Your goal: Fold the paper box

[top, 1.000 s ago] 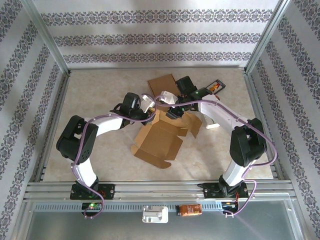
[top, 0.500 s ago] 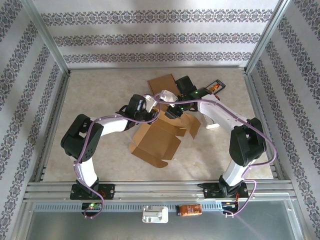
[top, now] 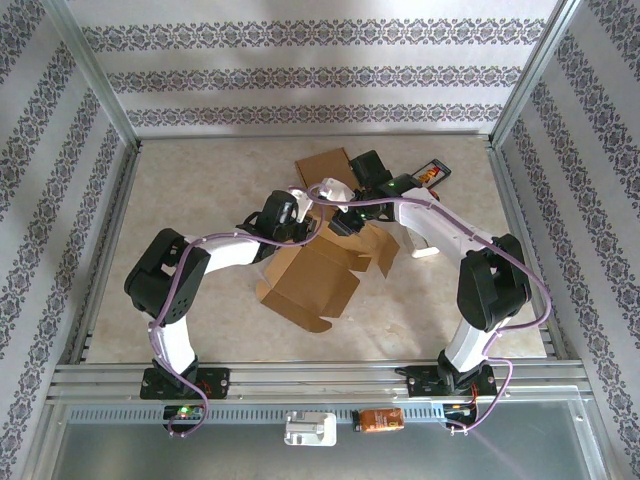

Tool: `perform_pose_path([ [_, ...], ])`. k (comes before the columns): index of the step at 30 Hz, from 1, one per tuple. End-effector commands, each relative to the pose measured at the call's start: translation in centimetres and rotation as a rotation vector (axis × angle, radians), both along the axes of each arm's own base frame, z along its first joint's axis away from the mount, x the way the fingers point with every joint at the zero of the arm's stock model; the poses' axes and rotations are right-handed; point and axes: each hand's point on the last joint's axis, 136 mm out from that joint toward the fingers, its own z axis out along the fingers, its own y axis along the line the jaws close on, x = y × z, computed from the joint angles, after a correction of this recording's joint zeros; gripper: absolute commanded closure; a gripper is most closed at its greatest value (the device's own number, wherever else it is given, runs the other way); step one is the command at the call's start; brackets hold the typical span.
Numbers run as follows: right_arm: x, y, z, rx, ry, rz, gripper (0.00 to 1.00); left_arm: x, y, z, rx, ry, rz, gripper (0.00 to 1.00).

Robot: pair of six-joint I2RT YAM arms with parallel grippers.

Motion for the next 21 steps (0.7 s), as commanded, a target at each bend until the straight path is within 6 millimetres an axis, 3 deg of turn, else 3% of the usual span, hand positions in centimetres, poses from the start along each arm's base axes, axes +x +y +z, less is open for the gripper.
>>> perform_pose_path([
  [1,-2.8,2.1,0.3,0.062,0.084,0.103,0.65,0.6,0.2,-1.0,-0.003,0.017,0.036,1.0],
  [4,-2.8,2.1,0.6,0.064,0.076,0.102,0.63,0.1,-0.1,-1.0,-0.019,0.013,0.003,1.0],
  [6,-2.8,2.0,0.7,0.064,0.073,0.1,0.63,-0.1,-0.3,-1.0,-0.018,0.015,-0.012,0.77],
  [7,-2.8,2.0,0.8,0.066,0.069,0.102,0.63,-0.1,-0.2,-1.2,-0.009,0.019,-0.014,0.73],
  [8,-2.8,2.0,0.9,0.067,0.067,0.106,0.63,-0.2,-0.2,-1.4,0.001,0.023,-0.017,0.75],
  [11,-2.1,2.1,1.3,0.064,0.049,0.089,0.59,-0.1,0.6,-1.7,0.031,0.03,0.019,0.99],
  [13,-1.0,2.1,2.2,0.074,0.033,0.029,0.5,-0.1,1.1,-1.4,0.046,0.008,0.044,1.0],
  [15,0.5,2.1,4.5,0.126,0.005,-0.079,0.43,-0.1,1.6,-1.0,0.067,-0.028,0.063,1.0],
  [18,2.3,1.1,8.7,0.245,-0.008,-0.317,0.42,0.1,2.1,-0.7,0.102,-0.078,0.079,1.0],
  [21,3.0,-1.6,12.2,0.418,0.102,-0.596,0.41,0.5,2.6,-0.4,0.116,-0.114,0.115,1.0],
])
